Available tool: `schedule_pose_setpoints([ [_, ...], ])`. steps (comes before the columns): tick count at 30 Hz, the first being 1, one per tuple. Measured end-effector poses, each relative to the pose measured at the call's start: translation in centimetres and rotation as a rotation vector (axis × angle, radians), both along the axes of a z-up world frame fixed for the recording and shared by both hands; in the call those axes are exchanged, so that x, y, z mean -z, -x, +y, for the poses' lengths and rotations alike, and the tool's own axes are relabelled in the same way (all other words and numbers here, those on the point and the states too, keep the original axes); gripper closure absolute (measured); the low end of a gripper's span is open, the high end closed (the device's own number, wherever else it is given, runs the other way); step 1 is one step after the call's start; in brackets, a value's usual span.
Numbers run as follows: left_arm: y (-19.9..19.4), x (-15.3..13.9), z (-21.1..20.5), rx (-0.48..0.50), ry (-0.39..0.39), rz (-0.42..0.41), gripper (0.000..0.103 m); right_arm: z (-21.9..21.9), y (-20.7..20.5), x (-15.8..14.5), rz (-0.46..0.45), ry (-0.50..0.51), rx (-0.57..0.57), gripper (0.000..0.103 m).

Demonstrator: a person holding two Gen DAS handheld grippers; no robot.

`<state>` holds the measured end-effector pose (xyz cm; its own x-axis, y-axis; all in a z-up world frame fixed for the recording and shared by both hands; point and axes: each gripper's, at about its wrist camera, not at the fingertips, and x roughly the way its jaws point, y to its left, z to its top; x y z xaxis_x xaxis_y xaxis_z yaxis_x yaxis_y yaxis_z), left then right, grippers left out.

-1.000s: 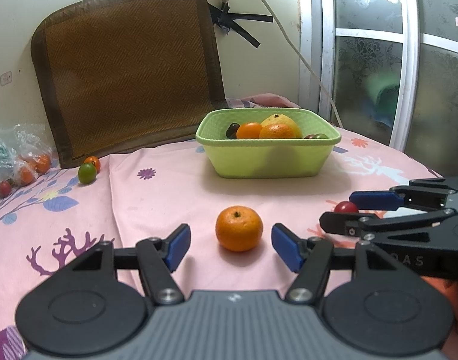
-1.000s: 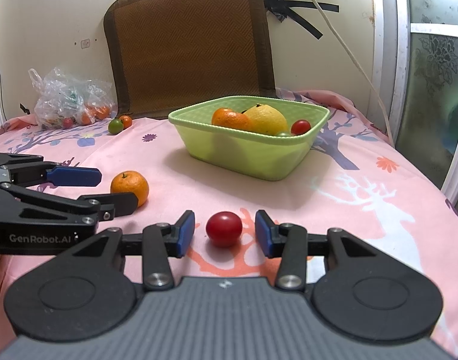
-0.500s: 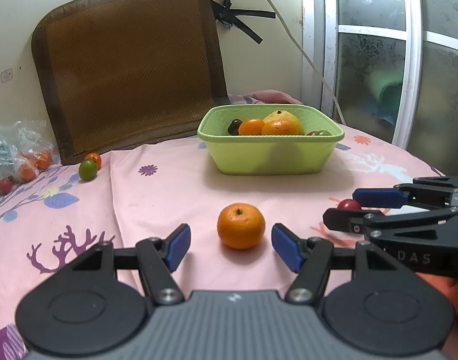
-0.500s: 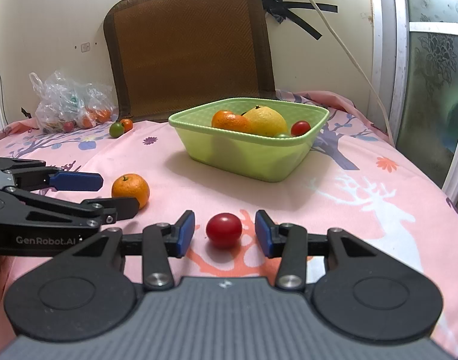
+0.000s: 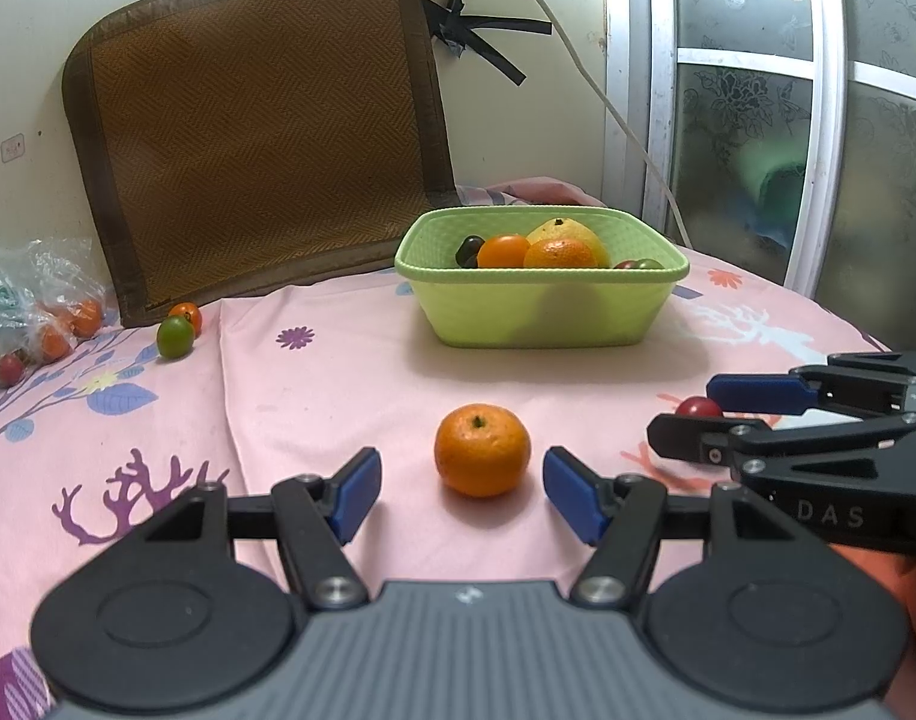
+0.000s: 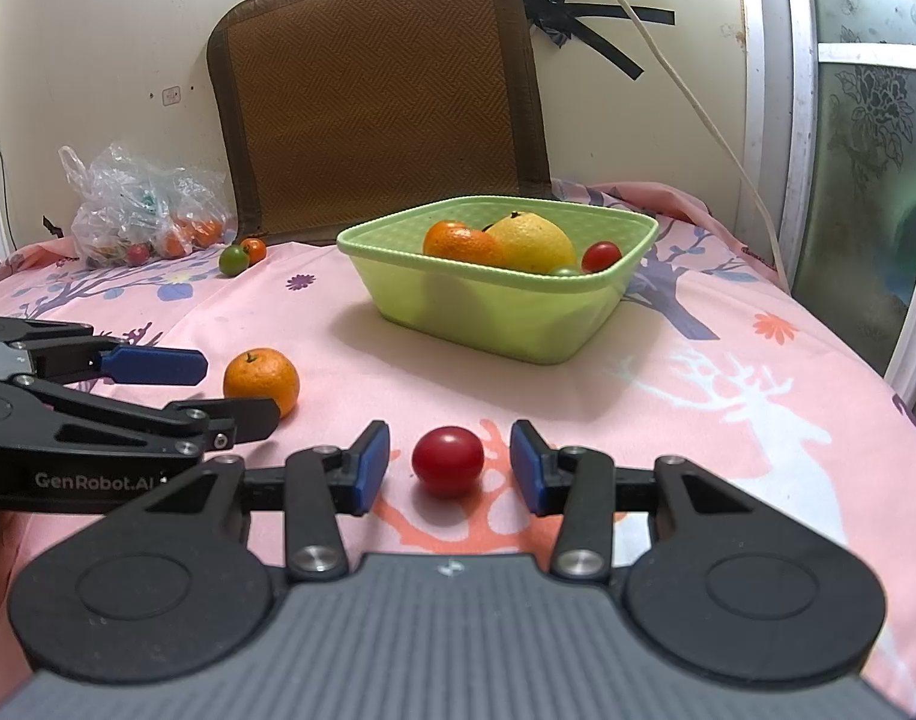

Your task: Organize fruits

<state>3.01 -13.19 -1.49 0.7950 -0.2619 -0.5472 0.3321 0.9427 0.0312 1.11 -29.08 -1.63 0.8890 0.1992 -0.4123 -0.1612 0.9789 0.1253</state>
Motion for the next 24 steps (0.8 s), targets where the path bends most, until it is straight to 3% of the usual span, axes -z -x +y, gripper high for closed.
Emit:
schedule_pose_setpoints([
  [24,0.07,0.06,-0.27,-0.013,-0.009,-0.001,0.041,-0.52,0.67,-0.02,-0.034,-0.054,0.003,0.056],
])
